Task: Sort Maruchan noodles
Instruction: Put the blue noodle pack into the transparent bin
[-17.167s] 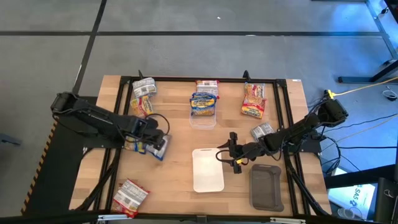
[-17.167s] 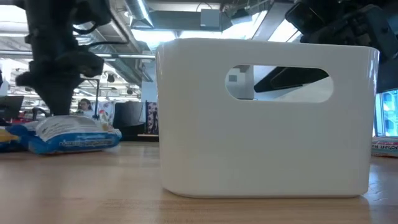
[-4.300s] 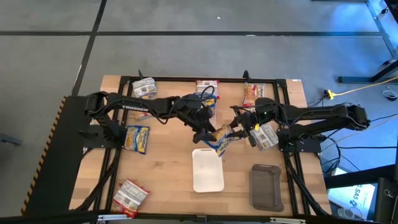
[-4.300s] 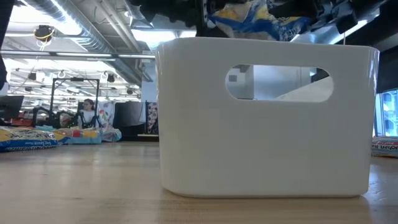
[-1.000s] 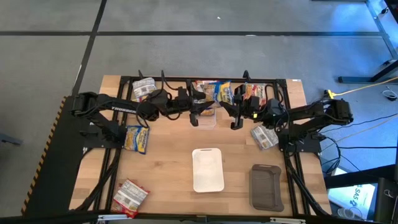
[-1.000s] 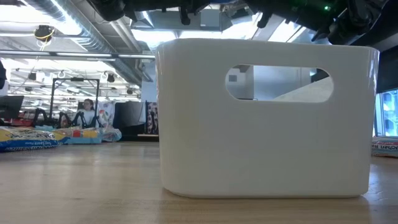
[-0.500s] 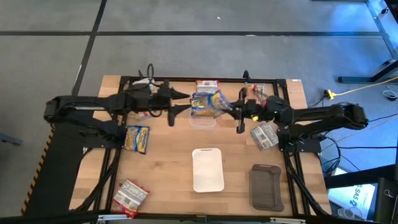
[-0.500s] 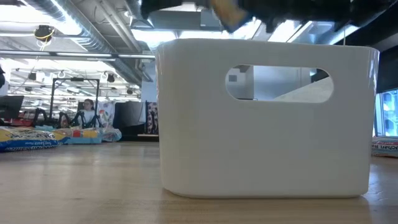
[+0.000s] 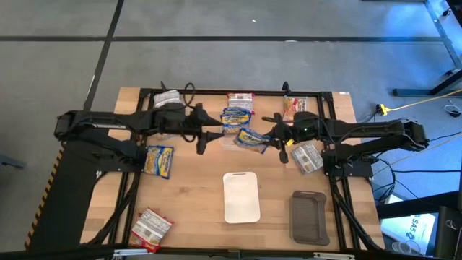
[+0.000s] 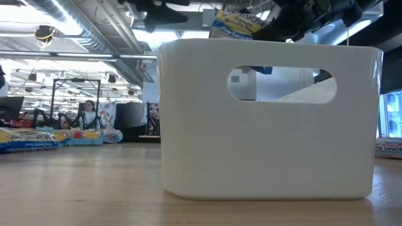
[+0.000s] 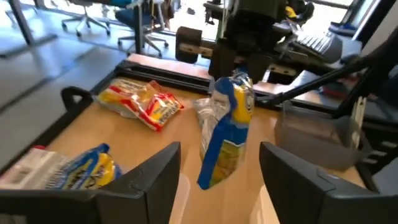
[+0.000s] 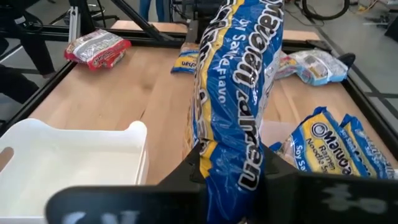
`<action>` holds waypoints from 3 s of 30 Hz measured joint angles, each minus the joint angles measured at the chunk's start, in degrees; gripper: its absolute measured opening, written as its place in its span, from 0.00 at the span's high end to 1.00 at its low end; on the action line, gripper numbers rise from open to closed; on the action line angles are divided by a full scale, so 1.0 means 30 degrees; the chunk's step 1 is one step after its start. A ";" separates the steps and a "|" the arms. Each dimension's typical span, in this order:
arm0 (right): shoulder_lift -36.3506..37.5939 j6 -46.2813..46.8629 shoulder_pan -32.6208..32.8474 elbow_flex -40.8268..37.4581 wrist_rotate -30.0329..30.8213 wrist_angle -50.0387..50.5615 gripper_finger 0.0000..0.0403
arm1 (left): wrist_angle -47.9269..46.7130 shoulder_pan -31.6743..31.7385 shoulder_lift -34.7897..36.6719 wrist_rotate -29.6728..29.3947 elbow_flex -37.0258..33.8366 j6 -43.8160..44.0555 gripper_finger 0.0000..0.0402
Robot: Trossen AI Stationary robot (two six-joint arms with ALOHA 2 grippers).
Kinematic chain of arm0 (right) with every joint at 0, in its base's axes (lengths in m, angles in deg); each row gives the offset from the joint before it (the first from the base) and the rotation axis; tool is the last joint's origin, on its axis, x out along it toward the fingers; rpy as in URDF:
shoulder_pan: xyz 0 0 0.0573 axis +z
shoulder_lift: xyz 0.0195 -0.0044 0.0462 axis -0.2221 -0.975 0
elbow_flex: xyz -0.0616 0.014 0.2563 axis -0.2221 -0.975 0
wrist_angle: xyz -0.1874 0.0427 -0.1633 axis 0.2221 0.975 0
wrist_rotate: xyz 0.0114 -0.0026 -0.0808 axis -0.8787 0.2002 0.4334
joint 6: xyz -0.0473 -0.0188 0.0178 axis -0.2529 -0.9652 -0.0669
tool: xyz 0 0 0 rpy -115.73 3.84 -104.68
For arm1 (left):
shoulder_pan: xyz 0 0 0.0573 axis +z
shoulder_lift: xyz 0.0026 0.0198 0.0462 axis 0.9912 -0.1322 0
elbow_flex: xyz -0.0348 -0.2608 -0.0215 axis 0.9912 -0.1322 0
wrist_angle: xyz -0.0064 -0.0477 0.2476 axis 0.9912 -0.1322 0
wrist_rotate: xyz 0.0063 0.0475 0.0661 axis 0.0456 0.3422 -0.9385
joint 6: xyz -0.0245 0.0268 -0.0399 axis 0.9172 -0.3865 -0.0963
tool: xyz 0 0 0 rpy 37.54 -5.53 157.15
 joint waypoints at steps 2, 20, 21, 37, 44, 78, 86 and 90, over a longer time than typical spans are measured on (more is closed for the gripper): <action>0.0000 -0.0120 0.0000 0.0000 -0.0004 -0.0206 0.94 | 0.0887 0.0298 -0.0602 0.0767 0.0000 0.0110 0.43; -0.0016 -0.0134 0.0000 0.0000 -0.0517 -0.2139 0.94 | 0.5396 -0.0184 -0.4786 0.3265 -0.0015 -0.0571 0.33; -0.0067 -0.0133 0.0000 0.0000 -0.0518 -0.2206 0.94 | 0.5476 -0.0177 -0.4879 0.3265 -0.0015 -0.0478 0.33; 0.0432 0.1095 0.0000 0.0340 -0.0809 -0.0668 0.66 | 0.5866 -0.0155 -0.5517 0.2854 -0.0007 -0.0873 0.64; 0.1714 0.1378 0.0015 0.4187 0.1292 0.7609 0.36 | 0.5722 -0.0162 -0.5503 0.2029 -0.0007 -0.1471 0.70; -0.7373 0.0808 0.0000 1.2131 0.1342 1.2164 0.78 | 0.5072 -0.0161 -0.5255 0.0840 -0.0007 -0.1285 0.56; -0.7140 -0.0023 -0.0007 1.3112 0.2747 1.2387 0.77 | -0.4543 0.0119 -0.0032 0.0202 0.0211 -0.0603 0.54; -0.7656 -0.0437 -0.0331 1.3985 0.3744 1.2444 0.73 | -0.6449 -0.0820 0.1707 -0.0905 -0.0875 0.0082 0.54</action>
